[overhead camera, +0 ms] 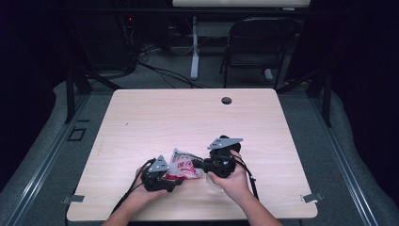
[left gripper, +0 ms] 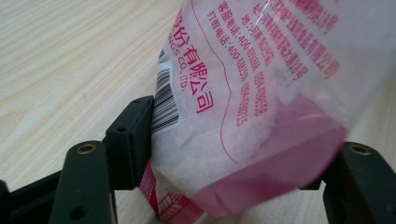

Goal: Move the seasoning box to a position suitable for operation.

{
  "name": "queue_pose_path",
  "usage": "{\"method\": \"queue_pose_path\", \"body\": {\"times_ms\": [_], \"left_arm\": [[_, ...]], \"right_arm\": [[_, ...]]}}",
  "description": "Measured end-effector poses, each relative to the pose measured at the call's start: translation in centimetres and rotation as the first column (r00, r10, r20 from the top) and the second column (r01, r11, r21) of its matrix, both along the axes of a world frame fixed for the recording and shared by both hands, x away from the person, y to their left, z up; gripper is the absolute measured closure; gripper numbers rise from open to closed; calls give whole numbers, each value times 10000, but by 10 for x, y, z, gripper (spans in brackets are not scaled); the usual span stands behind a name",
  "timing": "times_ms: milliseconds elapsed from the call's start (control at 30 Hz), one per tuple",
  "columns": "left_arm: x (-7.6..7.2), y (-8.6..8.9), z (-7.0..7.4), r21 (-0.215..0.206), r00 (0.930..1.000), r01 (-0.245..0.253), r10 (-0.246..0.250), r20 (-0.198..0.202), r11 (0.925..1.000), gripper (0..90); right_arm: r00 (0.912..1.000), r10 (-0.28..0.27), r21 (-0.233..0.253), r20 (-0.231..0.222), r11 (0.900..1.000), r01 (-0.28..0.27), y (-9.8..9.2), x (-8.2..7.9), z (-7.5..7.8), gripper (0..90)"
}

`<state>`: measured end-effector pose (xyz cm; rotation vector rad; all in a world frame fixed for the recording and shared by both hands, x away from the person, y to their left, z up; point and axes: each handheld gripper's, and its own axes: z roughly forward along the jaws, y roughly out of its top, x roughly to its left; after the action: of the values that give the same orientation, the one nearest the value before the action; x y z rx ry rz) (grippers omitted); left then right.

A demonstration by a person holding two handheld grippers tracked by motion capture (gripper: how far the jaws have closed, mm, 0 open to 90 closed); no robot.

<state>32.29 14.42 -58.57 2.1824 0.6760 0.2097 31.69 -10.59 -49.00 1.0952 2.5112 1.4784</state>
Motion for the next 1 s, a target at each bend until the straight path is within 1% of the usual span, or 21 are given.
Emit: {"method": "queue_pose_path", "body": {"times_ms": [33,67,133,167,267,400,467,533,600,667,700,767,800,833,867,1000], "left_arm": [[1,0,-1,-86,9999,93,-94,-117,9999,344],[2,0,-1,-117,9999,100,-101,-120,9999,342],[3,0,-1,-174,9995,10,-16,-319,9998,341],[5,1,-2,-327,9989,50,-66,-471,9995,341],[7,1,-2,-412,9968,2,-36,-804,9992,340],[8,1,-3,-507,9955,-27,-22,-952,9987,329],[8,0,-3,-498,9956,-45,-3,-941,9987,321],[7,-2,-3,-366,9966,-75,45,-821,9993,307],[7,-3,-2,-303,9969,29,-52,-781,9995,298],[8,-4,-3,-380,9968,10,-40,-801,9993,298],[8,-4,-3,-396,9966,-23,-9,-822,9992,298],[8,-4,-2,-390,9964,-45,12,-848,9992,294],[8,-4,-2,-433,9961,-51,13,-879,9990,294],[8,-4,-2,-503,9957,-67,20,-922,9987,294],[8,-4,-2,-609,9952,-74,14,-974,9981,294],[7,-5,-1,-856,9966,53,-124,-820,9963,299]], "right_arm": [[10000,-16,37,-16,10000,16,0,0,-1,900],[10000,-25,14,-4,10000,25,0,0,-1,900],[10000,-25,9,18,10000,24,-1,0,-1,900],[10000,-22,-21,32,10000,22,-2,-1,-1,900],[9999,8,-36,124,10000,-8,-2,-2,-2,900],[9998,36,4,182,10000,-36,-4,-4,-4,900],[9996,114,60,261,9999,-115,-5,-6,-5,900],[9990,225,19,381,9997,-226,-6,-8,-7,900],[9991,127,124,404,9998,-132,-7,-10,-9,900],[9981,136,146,606,9998,-145,-7,-11,-8,900],[9974,235,109,685,9996,-243,-7,-11,-7,900],[9970,210,145,746,9997,-221,-5,-12,-6,900],[9971,184,108,735,9998,-193,-5,-11,-4,900],[9974,101,213,714,9997,-117,-4,-11,-4,900],[9976,143,155,680,9998,-154,-4,-11,-3,900],[9974,214,443,685,9987,-245,-5,-9,1,900]]}}
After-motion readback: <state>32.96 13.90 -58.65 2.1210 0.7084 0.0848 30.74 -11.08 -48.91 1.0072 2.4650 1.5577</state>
